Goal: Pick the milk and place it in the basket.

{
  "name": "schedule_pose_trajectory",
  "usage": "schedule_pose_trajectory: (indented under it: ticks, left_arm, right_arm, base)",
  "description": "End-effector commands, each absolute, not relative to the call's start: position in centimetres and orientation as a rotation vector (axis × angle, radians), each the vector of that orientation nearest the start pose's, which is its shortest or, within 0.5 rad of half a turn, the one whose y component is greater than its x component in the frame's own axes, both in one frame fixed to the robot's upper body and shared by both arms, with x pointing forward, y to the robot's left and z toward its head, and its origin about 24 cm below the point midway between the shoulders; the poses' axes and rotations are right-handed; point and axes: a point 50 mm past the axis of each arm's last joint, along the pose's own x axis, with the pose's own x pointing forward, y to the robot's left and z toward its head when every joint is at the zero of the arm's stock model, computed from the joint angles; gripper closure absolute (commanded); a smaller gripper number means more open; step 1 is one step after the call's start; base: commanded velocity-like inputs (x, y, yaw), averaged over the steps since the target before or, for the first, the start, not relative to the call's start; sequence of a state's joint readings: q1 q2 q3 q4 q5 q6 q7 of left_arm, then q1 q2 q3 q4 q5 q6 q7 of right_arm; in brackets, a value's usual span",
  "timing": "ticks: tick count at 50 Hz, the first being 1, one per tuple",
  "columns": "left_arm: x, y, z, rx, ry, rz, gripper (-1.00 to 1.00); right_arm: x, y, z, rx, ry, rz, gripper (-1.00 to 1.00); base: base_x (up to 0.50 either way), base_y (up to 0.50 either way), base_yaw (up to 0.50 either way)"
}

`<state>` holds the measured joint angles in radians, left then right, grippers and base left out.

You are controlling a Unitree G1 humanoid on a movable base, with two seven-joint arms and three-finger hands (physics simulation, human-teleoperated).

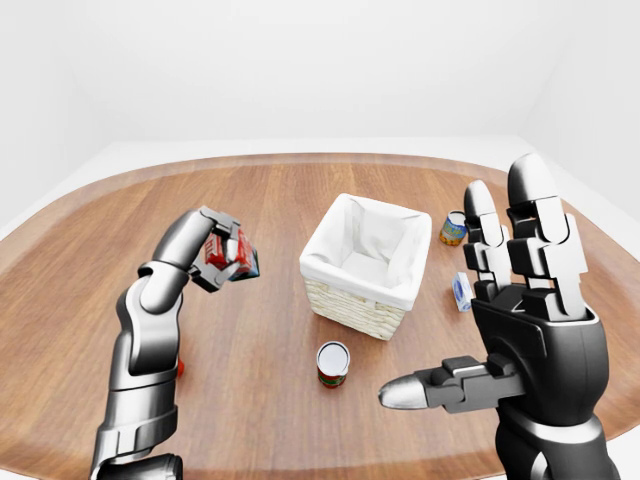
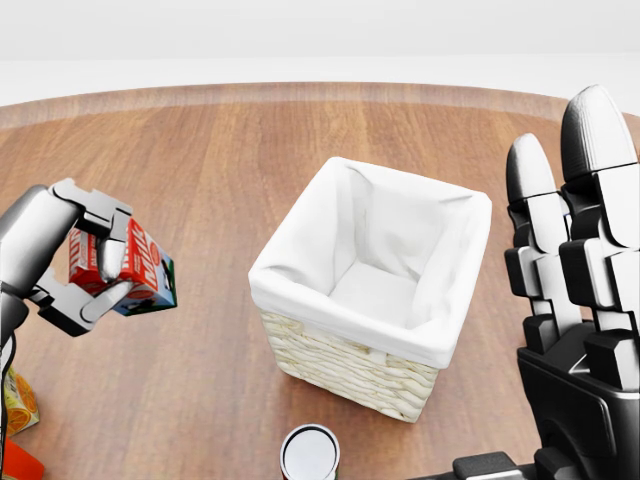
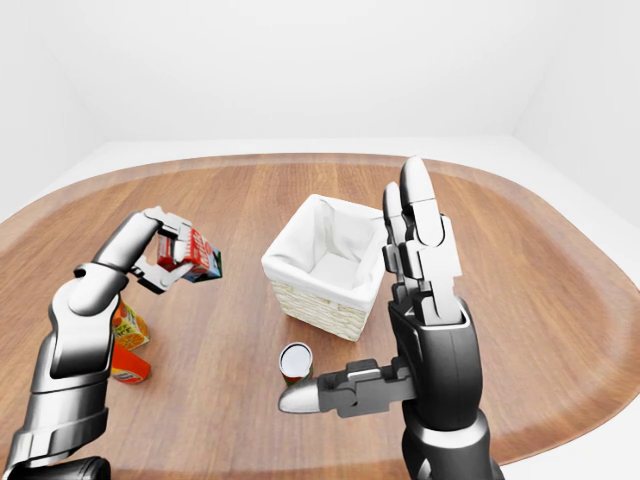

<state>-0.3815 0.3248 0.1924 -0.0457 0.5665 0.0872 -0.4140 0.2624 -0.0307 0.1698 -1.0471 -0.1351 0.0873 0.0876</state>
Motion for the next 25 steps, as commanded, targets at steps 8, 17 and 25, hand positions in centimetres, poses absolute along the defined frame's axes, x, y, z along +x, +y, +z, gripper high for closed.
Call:
schedule_pose_trajectory:
  ticks: [8, 17, 25]
  left_arm:
    - [30.5, 20.0, 22.5, 0.968, -0.372, -0.080, 1.00]
    - [29.6, 19.2, 23.3, 1.001, -0.417, -0.097, 1.00]
    - [29.6, 18.8, 24.6, 1.010, -0.458, -0.100, 1.00]
  right_arm:
    - [14.6, -13.1, 20.7, -0.116, -0.707, 0.120, -1.00]
    - [14.5, -12.9, 20.7, -0.130, -0.710, 0.121, -1.00]
    - [14.6, -13.0, 20.8, -0.126, -0.712, 0.120, -1.00]
  base:
    - [0.00, 0.00, 0.00]
    - [0.00, 0.00, 0.00]
    - [0.00, 0.00, 0.00]
